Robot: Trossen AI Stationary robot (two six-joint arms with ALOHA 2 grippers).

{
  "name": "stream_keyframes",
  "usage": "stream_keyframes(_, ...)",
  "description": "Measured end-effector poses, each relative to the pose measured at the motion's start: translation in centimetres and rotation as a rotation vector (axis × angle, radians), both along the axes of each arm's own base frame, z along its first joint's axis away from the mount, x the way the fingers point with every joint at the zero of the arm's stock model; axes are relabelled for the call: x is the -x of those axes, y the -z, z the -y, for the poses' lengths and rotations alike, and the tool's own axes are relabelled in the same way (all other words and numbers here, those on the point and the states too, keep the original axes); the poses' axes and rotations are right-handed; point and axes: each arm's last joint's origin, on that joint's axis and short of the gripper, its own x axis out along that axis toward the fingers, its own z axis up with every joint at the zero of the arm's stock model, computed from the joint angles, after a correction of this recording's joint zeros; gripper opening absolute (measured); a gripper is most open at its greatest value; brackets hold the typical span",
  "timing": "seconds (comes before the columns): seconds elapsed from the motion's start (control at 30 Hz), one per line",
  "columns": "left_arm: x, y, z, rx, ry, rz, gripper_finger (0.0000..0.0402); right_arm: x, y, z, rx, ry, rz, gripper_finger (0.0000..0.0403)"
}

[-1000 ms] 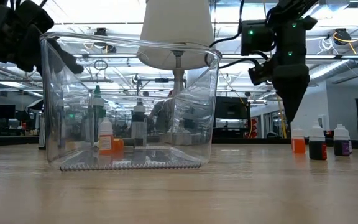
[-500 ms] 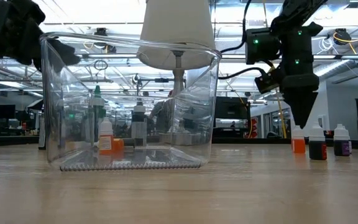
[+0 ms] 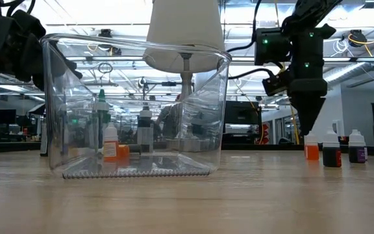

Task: Pick & Place food coloring
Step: Put the orange food coloring bottle into the bin

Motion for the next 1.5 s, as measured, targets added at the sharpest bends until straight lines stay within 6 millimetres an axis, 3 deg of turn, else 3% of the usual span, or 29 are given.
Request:
stream_keyframes(1.0, 0.0, 0.0, 0.0, -0.002, 0.002, -0.001, 0.0191, 0.5, 2.1, -0.1, 0.010, -0.009, 0.038, 0.0188)
stream_keyframes(1.5, 0.0, 0.0, 0.0, -0.002, 0.002, 0.000, 0.0191, 0.5, 2.1, -0.1, 0.011, -0.009, 0.041, 0.0187)
